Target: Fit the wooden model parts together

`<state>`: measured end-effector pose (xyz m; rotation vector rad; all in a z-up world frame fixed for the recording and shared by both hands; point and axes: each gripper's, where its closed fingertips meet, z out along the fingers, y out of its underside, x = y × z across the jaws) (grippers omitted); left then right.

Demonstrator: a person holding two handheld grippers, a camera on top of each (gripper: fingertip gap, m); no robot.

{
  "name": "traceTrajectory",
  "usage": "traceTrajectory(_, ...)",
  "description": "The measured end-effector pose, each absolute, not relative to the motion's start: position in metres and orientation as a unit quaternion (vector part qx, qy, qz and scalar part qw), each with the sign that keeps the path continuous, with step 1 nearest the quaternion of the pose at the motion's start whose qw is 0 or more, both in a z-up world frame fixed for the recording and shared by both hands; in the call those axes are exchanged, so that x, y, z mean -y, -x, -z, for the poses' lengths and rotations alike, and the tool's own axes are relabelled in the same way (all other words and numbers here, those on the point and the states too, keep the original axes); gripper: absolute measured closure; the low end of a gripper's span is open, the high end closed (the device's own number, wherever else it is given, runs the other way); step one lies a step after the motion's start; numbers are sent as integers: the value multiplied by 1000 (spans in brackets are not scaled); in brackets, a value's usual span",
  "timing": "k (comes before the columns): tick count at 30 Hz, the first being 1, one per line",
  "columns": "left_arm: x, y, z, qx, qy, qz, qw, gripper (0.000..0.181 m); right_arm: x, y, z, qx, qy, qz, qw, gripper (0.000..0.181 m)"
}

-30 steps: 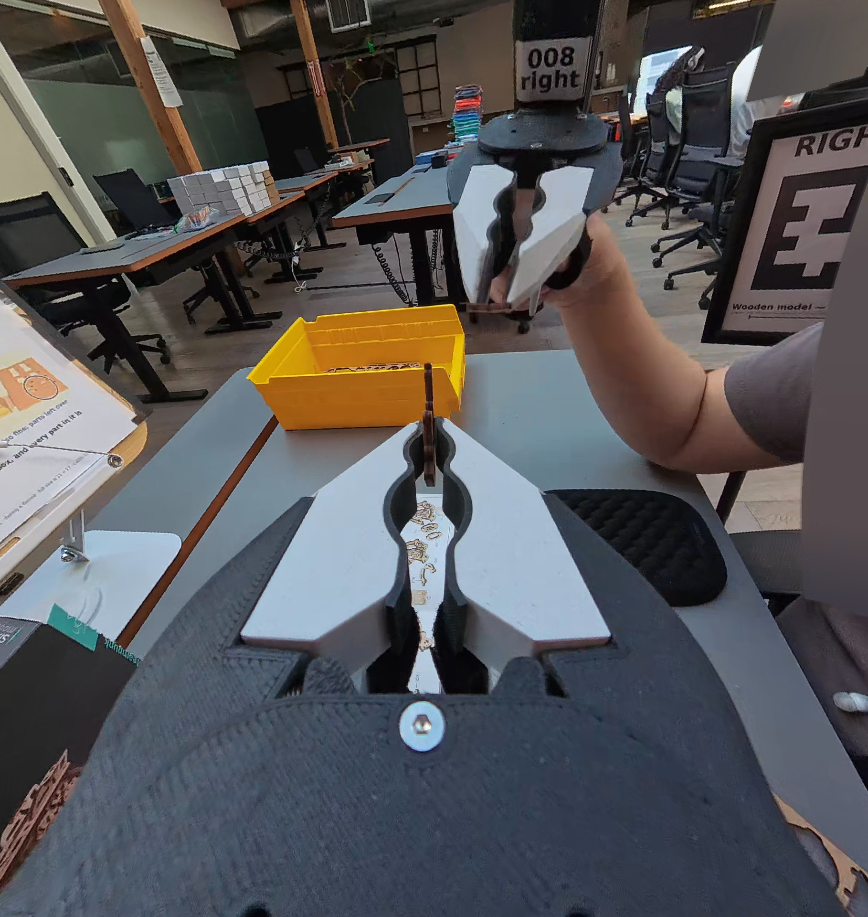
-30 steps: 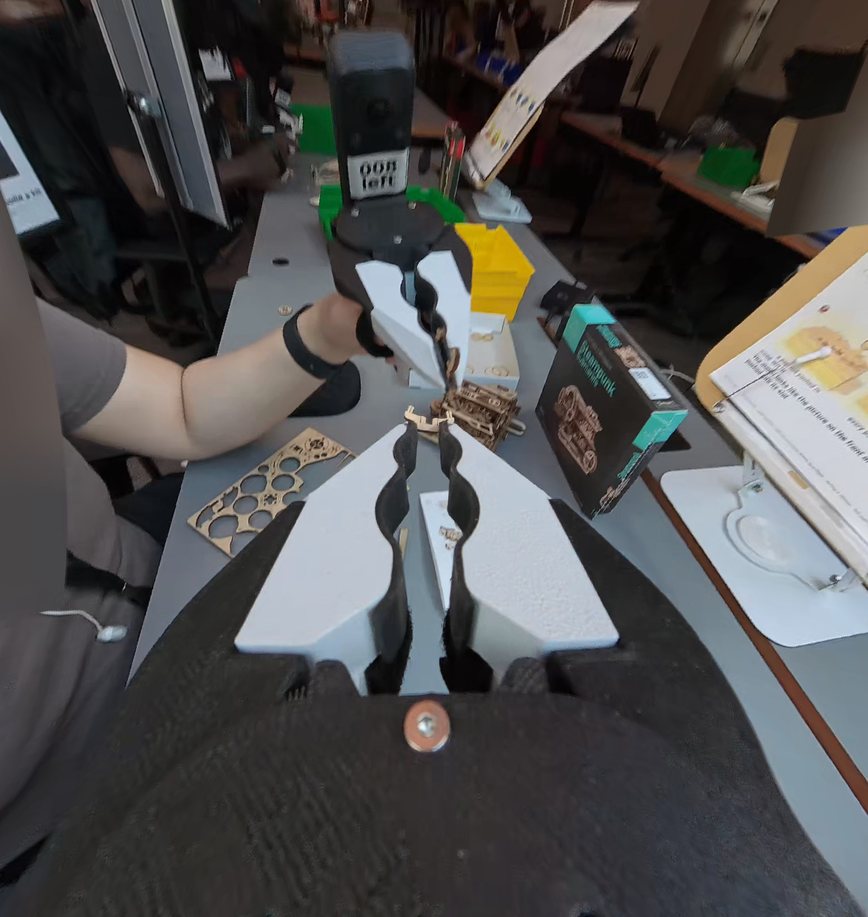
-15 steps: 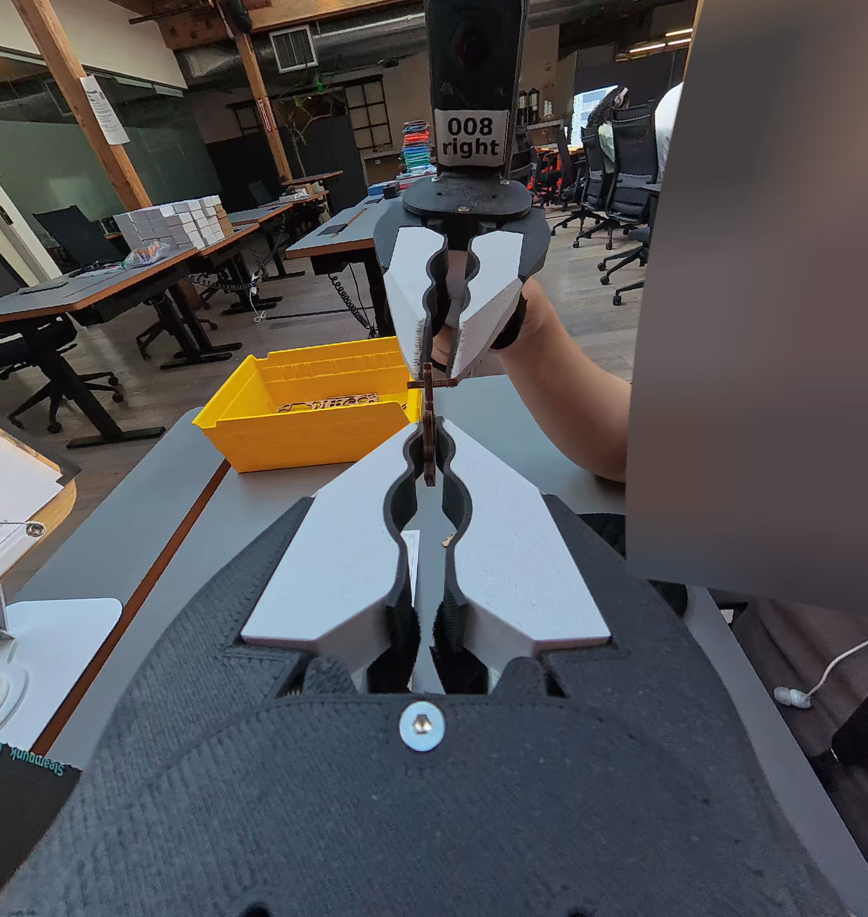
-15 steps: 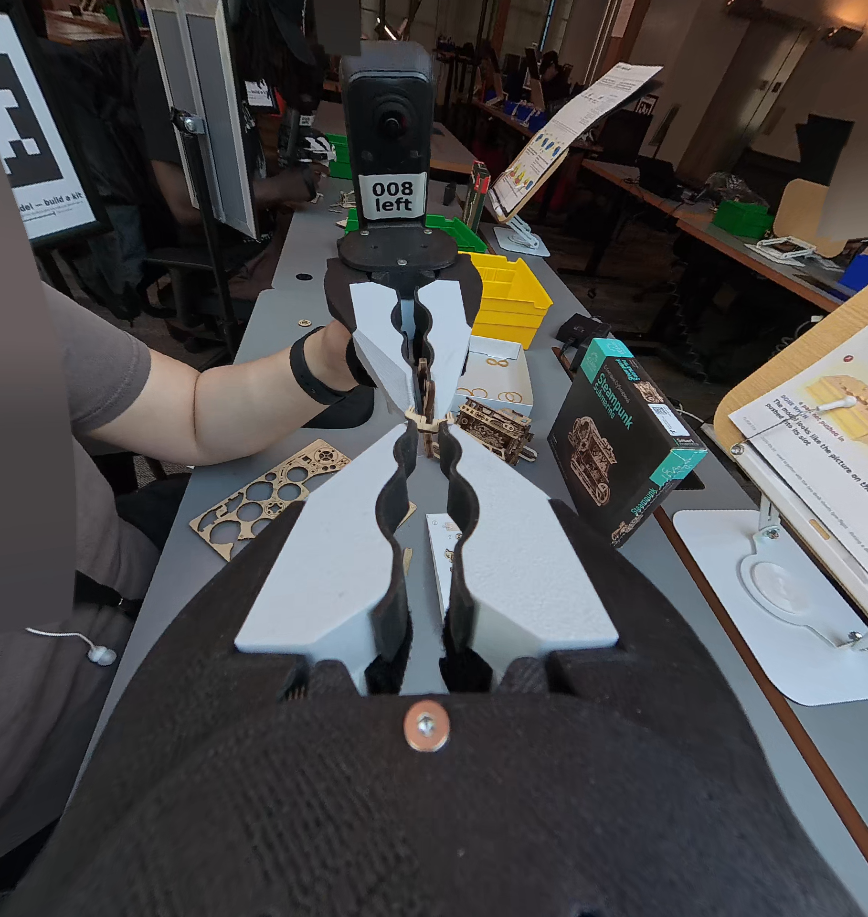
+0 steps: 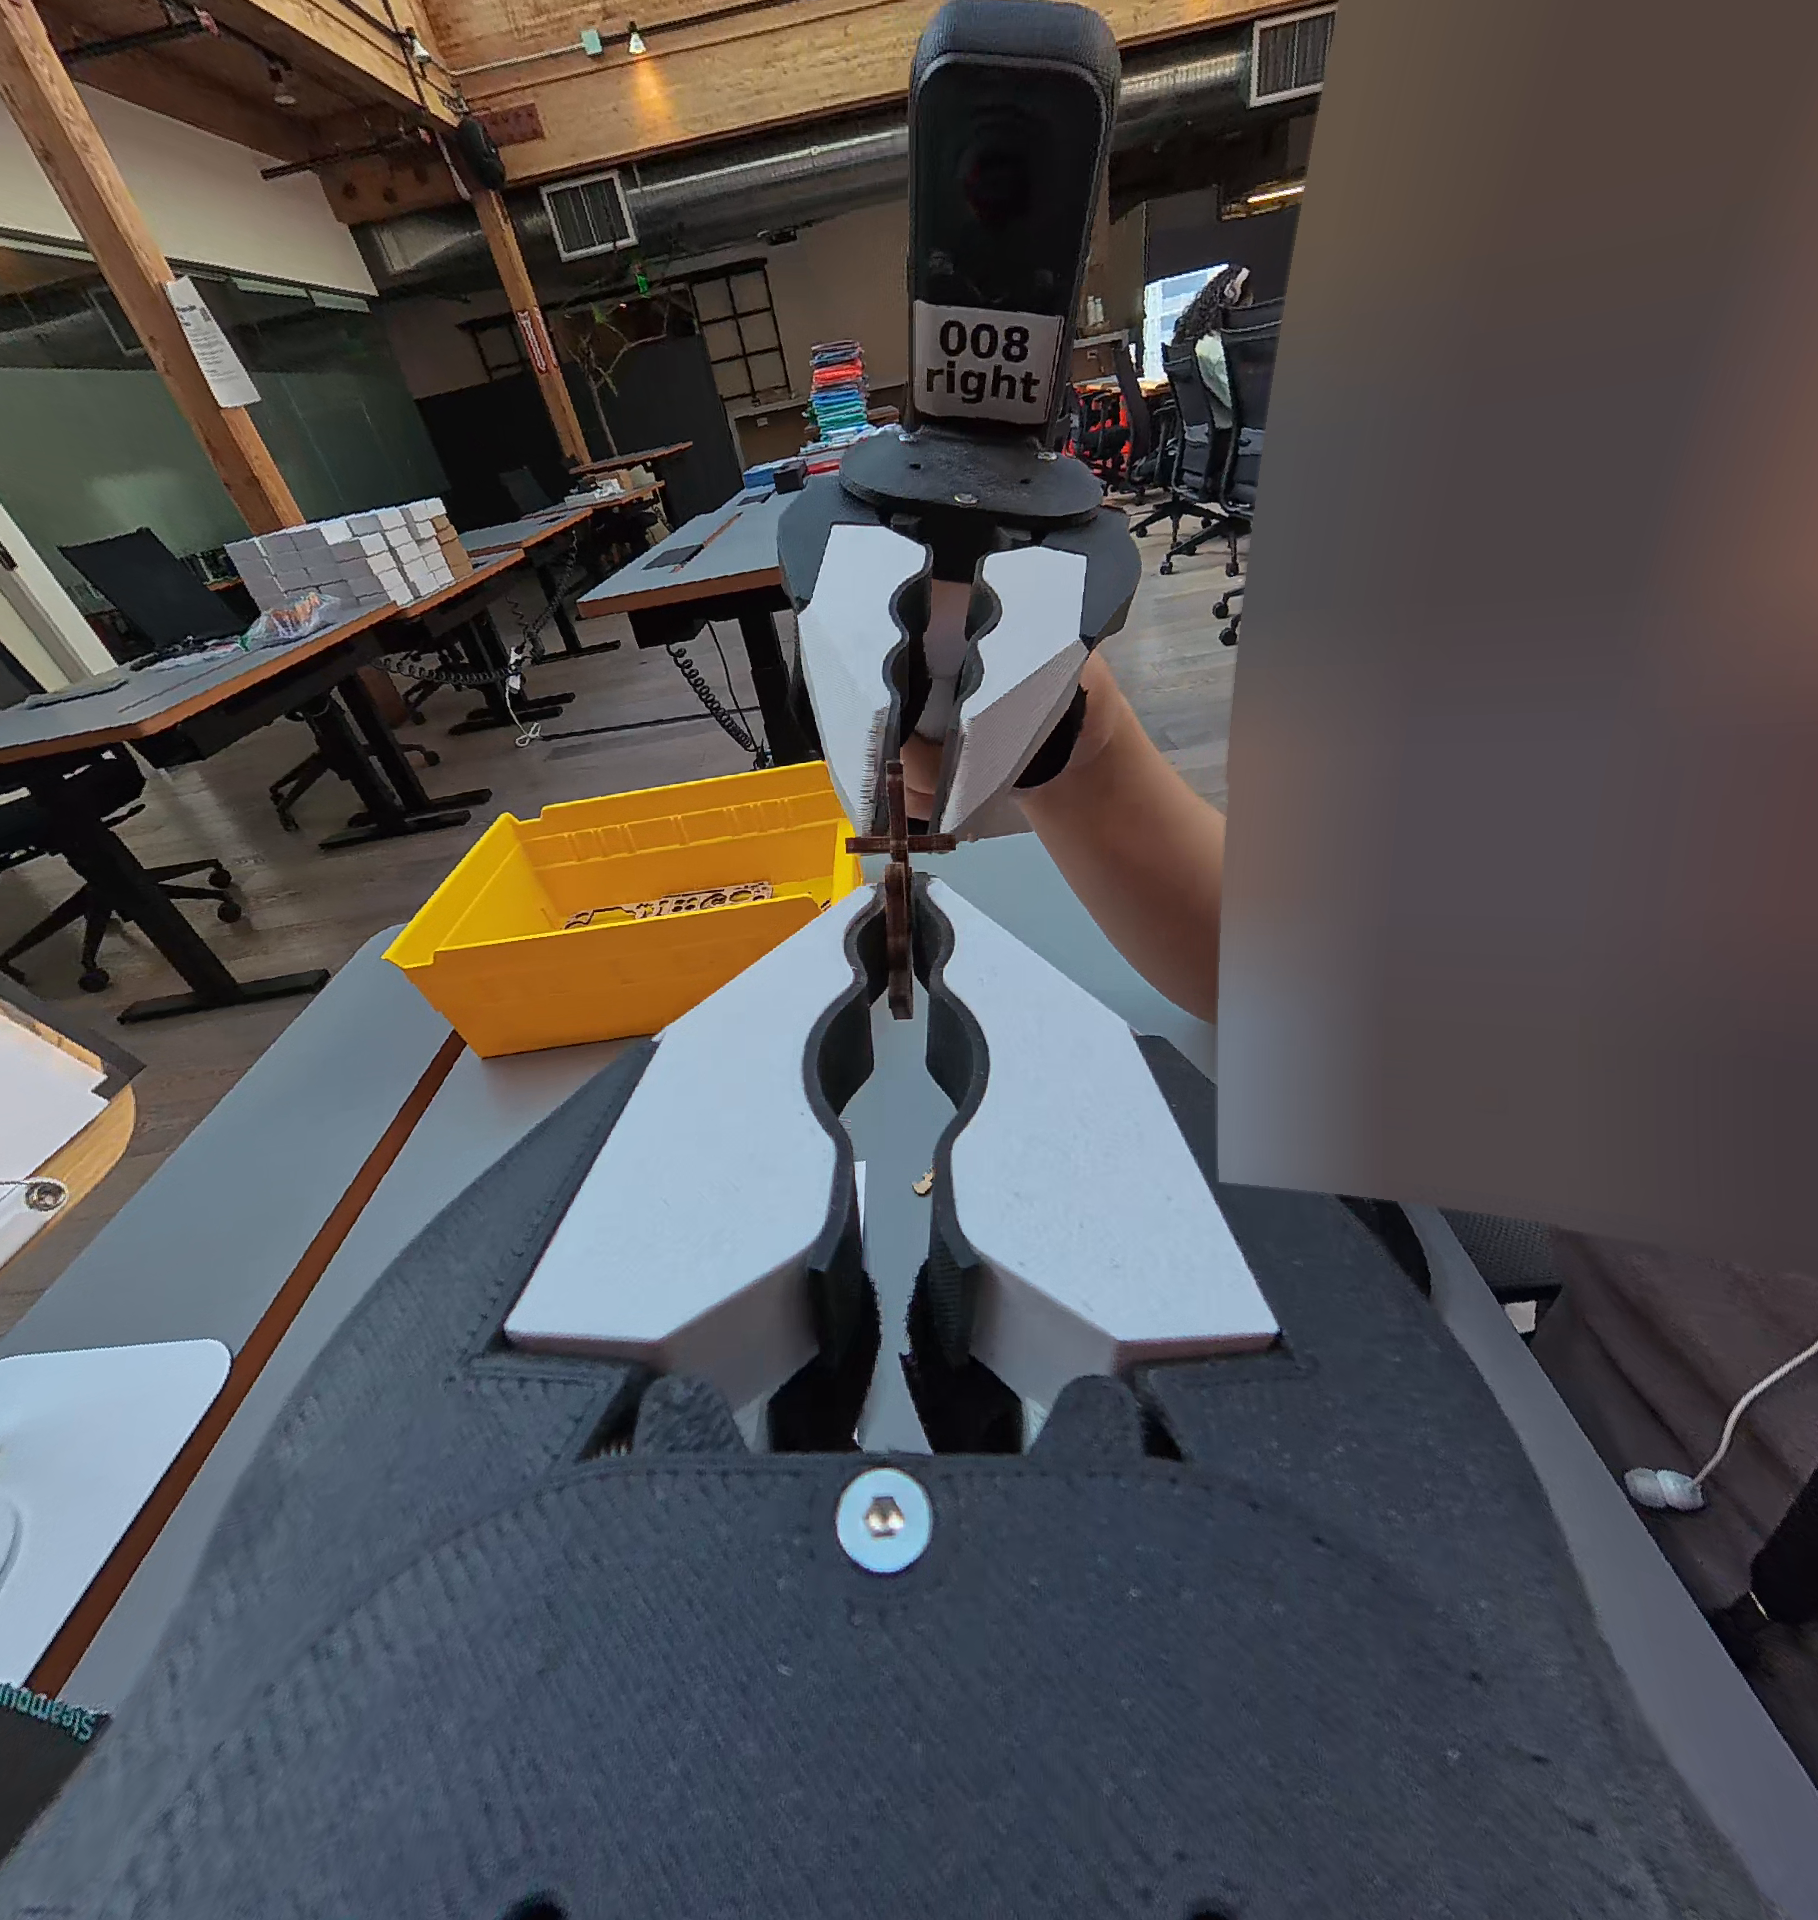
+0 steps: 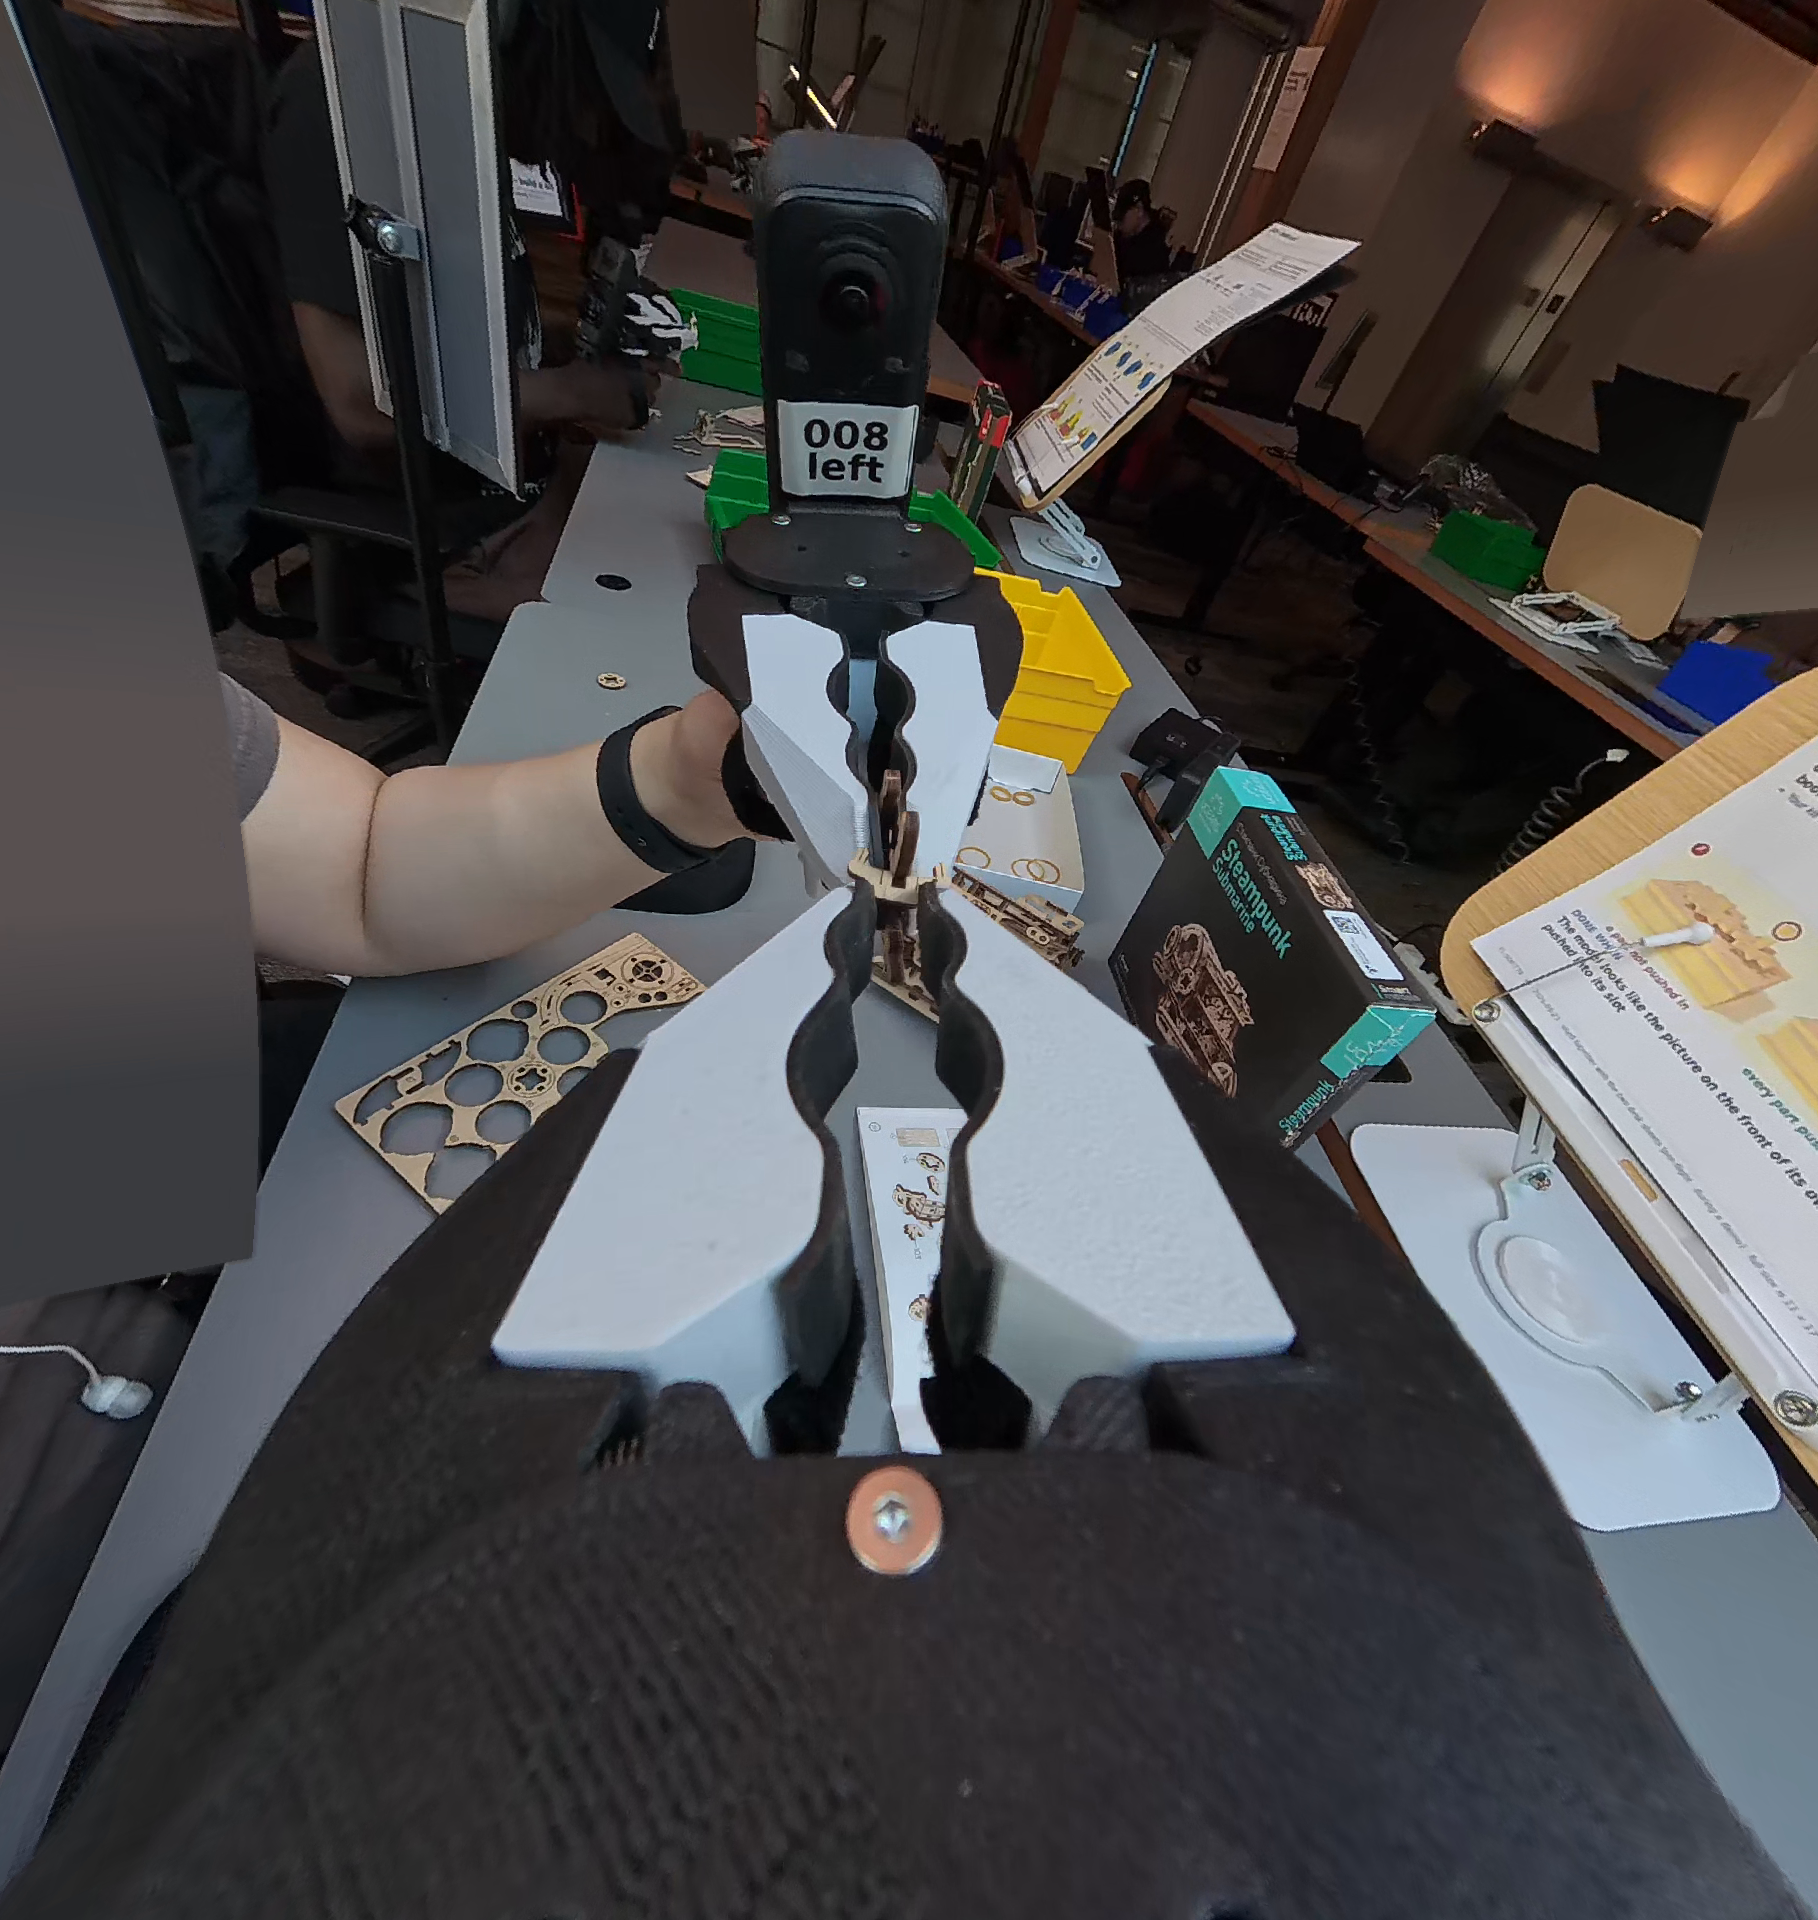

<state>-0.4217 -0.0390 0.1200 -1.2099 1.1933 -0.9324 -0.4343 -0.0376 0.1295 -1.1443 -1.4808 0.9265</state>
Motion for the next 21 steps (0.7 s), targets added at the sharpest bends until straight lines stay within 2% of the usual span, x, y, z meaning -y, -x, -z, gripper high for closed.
traceTrajectory(12,41,424,-115,-519,526,397,545,181,41,437,-126,625,464,-368,509,176)
traceTrajectory(21,45,427,-99,-544,559,382,496,181,44,440,-111,667,436,-335,503,176)
